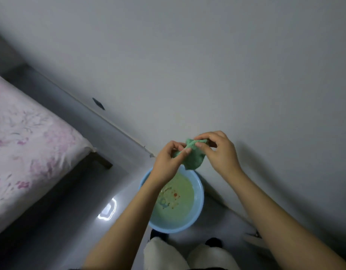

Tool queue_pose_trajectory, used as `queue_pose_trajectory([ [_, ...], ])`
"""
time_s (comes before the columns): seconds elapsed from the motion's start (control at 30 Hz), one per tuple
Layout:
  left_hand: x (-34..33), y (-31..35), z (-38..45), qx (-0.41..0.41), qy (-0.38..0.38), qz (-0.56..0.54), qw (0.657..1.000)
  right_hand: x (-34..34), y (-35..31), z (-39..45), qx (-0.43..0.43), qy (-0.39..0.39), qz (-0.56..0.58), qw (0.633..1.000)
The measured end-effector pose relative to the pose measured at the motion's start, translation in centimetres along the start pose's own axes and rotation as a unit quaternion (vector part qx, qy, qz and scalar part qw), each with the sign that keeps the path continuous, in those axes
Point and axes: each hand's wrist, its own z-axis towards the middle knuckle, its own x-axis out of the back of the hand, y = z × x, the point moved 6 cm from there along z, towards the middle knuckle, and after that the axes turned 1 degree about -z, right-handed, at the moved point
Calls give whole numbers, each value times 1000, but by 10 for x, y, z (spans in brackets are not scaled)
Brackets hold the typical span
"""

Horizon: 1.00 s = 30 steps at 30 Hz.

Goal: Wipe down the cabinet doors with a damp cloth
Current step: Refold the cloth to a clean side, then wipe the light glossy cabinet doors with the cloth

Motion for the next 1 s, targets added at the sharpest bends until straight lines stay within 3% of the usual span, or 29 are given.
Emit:
queue_pose_trajectory([
  [0.17,-25,70,-5,-16,-174,-52,983,60,-56,-7,54,39,15,998],
  [0.33,-48,127,-5,-65,-348,58,934,113,-92,-31,63,130,15,989],
  [0.47,-64,156,3,-186,-370,157,897,140,-102,-60,29,208,-6,978],
  [0.6,-95,177,-9,-327,-390,252,823,163,-101,-111,-38,328,-13,944],
  [0.8,-148,203,-75,-434,-419,326,727,194,-100,-194,-85,440,16,894],
  [0.87,-166,206,-96,-412,-467,284,729,204,-107,-220,-89,467,9,880],
  [1.0,-195,200,-145,-164,-625,64,761,225,-120,-271,-77,520,32,850],
])
